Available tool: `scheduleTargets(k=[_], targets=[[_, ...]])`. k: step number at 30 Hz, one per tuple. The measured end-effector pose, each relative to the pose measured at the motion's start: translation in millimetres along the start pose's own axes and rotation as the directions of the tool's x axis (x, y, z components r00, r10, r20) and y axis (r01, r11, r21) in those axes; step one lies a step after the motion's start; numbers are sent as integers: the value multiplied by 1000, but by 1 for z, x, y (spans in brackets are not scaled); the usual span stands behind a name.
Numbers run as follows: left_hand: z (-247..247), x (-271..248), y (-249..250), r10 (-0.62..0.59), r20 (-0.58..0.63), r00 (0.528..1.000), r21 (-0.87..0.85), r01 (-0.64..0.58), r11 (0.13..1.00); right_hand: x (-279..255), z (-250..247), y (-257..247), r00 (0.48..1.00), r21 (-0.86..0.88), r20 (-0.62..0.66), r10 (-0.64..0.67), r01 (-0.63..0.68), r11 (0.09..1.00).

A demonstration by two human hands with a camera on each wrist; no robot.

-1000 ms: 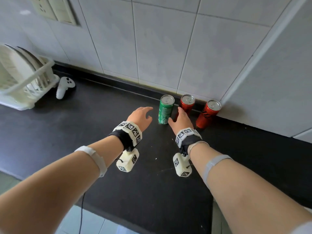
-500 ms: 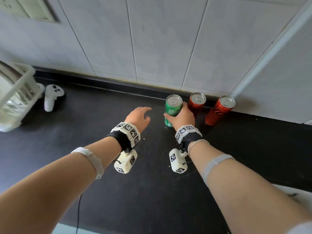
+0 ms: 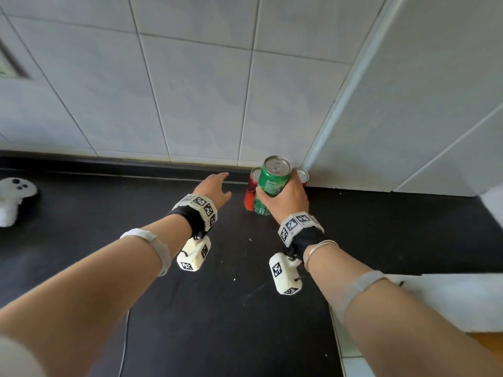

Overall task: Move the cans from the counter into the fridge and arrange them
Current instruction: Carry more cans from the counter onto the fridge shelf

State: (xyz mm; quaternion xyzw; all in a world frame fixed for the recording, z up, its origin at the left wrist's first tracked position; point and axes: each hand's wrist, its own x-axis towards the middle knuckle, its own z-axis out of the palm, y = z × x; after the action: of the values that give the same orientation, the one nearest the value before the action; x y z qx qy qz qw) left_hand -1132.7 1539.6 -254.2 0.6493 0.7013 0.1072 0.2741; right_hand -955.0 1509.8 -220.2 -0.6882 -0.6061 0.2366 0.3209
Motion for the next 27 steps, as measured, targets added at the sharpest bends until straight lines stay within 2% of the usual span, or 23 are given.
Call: scheduleTargets(k=[7,14,20,27], targets=[[34,33,32,6,91,996,-62,0,998,-1,-25,39,997,-40,-55,62,-65,997],[67,54,46,-119,12,993,-301,117,946,5,-25,72,996,-34,-53,72,-74,997],[64,46,55,-61,-69,996,-342,33,939,5,-27,78,995,-37,-51,86,-88,995],[23,11,68,82,-156,984,-450,-144,882,-4,-45,50,988,-26,-126,93,-97,995]])
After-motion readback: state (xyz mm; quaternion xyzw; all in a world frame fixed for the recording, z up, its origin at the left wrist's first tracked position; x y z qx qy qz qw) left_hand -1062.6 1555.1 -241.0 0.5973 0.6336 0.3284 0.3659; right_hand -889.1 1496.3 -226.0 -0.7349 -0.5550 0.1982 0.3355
